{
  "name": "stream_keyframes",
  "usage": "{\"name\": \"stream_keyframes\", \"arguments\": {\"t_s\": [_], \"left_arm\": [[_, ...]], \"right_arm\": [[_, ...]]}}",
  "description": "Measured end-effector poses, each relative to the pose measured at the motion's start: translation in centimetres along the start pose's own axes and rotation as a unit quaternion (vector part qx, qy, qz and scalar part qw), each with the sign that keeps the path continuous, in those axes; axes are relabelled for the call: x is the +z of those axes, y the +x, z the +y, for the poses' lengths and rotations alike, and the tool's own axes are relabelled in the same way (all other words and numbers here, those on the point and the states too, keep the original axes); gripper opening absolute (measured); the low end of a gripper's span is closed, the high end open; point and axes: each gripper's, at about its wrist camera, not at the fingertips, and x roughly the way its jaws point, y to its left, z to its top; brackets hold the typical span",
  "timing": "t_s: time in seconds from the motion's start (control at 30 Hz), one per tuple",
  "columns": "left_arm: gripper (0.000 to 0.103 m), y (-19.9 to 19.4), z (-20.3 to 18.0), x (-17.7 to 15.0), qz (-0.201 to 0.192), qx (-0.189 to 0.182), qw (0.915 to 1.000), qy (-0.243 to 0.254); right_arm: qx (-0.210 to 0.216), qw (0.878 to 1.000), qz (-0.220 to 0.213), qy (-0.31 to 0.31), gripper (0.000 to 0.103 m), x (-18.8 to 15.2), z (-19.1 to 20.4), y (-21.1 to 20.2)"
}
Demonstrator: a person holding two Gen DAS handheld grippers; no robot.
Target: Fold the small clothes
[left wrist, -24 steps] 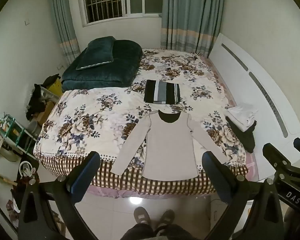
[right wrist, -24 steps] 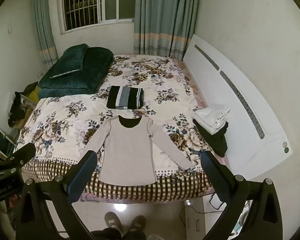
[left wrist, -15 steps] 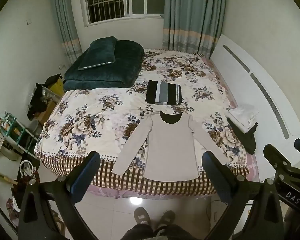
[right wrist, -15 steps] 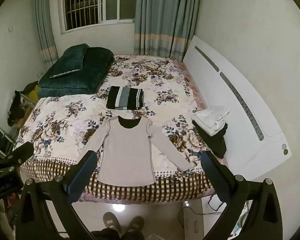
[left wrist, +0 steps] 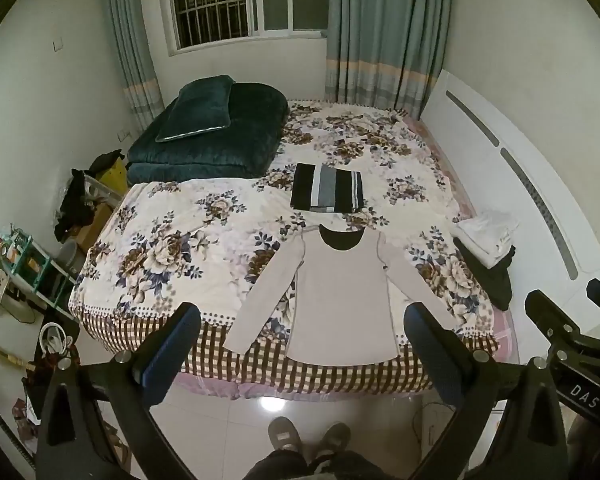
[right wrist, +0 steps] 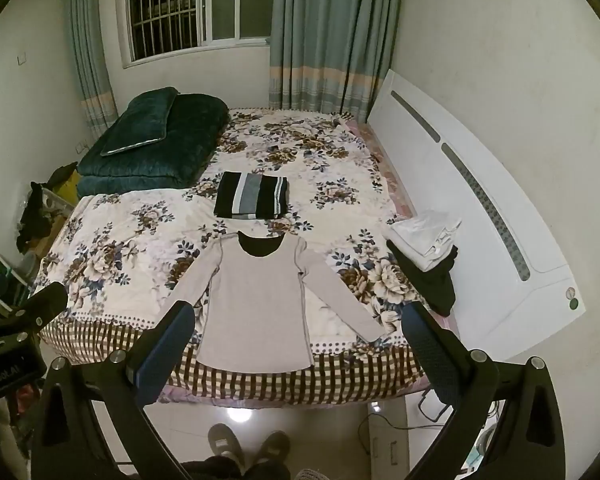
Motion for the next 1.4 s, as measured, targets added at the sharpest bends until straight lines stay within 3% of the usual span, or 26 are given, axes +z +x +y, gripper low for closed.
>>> {"name": "stream_keyframes", "arguments": {"t_s": [1.4], "left_arm": [[0.103, 0.3, -0.9, 1.3, -0.004, 0.000, 1.0000, 0.002]], "right_arm": [[0.005, 1.000, -0.001, 0.002, 0.103, 0.3, 0.7, 0.0]]}}
